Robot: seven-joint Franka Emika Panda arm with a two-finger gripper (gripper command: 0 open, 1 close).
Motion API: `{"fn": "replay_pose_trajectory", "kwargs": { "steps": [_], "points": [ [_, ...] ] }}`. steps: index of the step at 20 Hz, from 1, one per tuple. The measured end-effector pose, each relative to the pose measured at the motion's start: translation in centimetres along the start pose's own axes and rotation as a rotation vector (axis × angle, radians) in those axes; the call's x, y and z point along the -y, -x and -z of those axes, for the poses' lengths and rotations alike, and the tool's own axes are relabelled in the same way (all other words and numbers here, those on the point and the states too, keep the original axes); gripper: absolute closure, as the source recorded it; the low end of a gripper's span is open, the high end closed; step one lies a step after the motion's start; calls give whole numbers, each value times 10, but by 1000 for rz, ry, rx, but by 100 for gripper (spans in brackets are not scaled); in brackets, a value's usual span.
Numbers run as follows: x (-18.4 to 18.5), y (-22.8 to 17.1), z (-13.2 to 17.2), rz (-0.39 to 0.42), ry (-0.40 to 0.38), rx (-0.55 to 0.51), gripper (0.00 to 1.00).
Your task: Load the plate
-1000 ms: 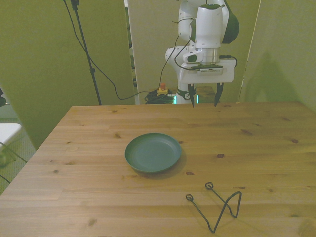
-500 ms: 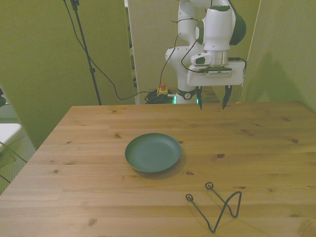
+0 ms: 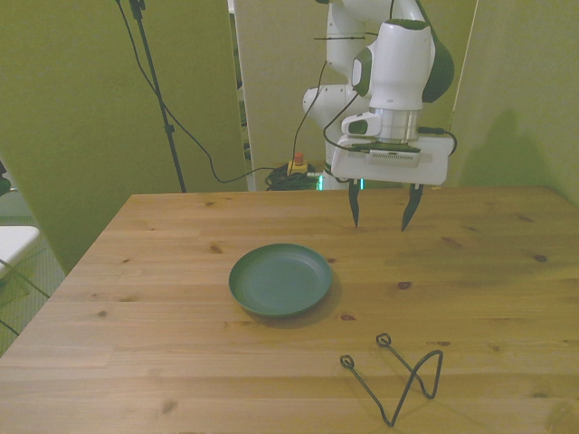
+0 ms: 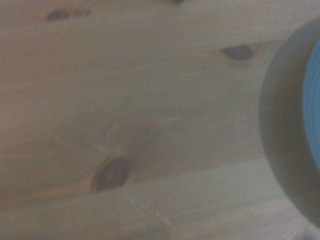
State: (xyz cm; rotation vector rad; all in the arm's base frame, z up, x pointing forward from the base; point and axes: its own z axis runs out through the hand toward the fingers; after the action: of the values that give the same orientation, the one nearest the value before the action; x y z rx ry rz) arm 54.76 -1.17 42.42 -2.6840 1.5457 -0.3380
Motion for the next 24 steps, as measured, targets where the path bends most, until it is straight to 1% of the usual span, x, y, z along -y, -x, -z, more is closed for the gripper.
{"fn": "replay_pose_trajectory", "kwargs": {
  "steps": [1,2,4,7,12,19,24],
  "points": [
    [6,-9,-3,-10,0,0,0],
    [21,-23,-2,-17,7,2,0],
    [22,-26,0,-16,-2,-11,0],
    [18,-36,1,-13,20,-59,0],
    [5,-66,-3,-17,67,-132,0],
    [-21,-87,-51,-24,130,-143,0],
    [-28,-84,-61,-22,127,-139,0]
  ]
}}
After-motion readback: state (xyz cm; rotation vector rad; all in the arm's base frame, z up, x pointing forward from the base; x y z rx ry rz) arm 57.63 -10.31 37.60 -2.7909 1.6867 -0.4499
